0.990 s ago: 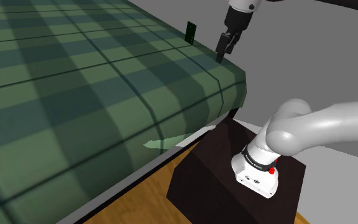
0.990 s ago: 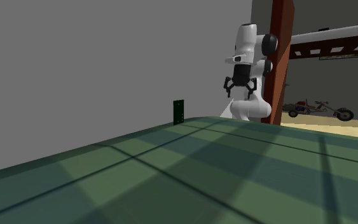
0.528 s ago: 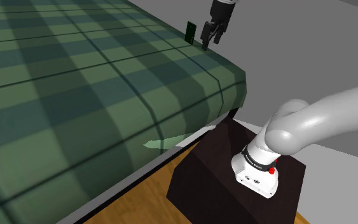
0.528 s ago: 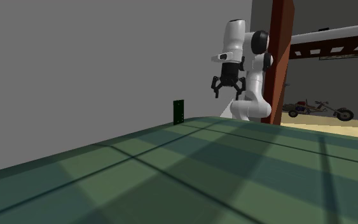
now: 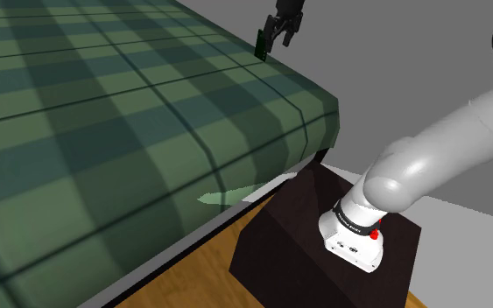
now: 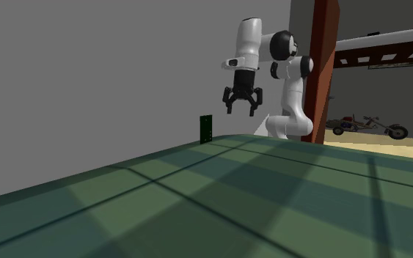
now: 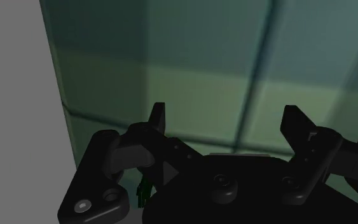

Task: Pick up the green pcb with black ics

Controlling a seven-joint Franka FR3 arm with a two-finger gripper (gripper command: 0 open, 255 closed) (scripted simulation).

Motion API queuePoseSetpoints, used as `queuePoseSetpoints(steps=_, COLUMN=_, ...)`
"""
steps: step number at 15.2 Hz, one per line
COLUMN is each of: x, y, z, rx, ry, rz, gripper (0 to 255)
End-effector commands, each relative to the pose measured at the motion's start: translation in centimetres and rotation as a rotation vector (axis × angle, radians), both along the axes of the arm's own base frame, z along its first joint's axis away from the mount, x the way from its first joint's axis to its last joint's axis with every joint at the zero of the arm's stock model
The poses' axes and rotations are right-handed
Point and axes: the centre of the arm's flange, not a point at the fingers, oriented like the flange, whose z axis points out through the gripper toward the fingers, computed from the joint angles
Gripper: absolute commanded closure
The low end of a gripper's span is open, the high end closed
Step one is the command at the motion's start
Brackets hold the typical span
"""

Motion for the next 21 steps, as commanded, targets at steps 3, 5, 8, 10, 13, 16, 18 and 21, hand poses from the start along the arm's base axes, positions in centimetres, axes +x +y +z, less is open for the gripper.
queuePoseSetpoints(steps=3, x=4.0, y=-2.8, z=0.2, rx=0.002, ry=-0.021, rz=-0.047, gripper=0)
queuePoseSetpoints(steps=5, x=5.9, y=-4.3, z=0.4, rx=0.003, ry=-0.031, rz=-0.07, gripper=0)
queuePoseSetpoints(steps=8, x=8.8, y=-6.8, z=0.6, rx=0.005, ry=-0.046, rz=-0.105, gripper=0)
queuePoseSetpoints(steps=10, x=10.7, y=-8.5, z=0.8, rx=0.006, ry=-0.057, rz=-0.128, gripper=0)
queuePoseSetpoints(steps=13, x=10.7, y=-8.5, z=-0.2, rx=0.006, ry=-0.057, rz=-0.129, gripper=0)
queuePoseSetpoints(steps=16, x=10.8, y=-8.5, z=-1.8, rx=0.006, ry=-0.057, rz=-0.129, gripper=0)
queuePoseSetpoints(steps=18, x=10.8, y=-8.5, z=-3.2, rx=0.006, ry=-0.057, rz=-0.129, gripper=0)
queuePoseSetpoints(steps=21, x=10.8, y=-8.6, z=-3.2, rx=0.006, ry=-0.057, rz=-0.129, gripper=255)
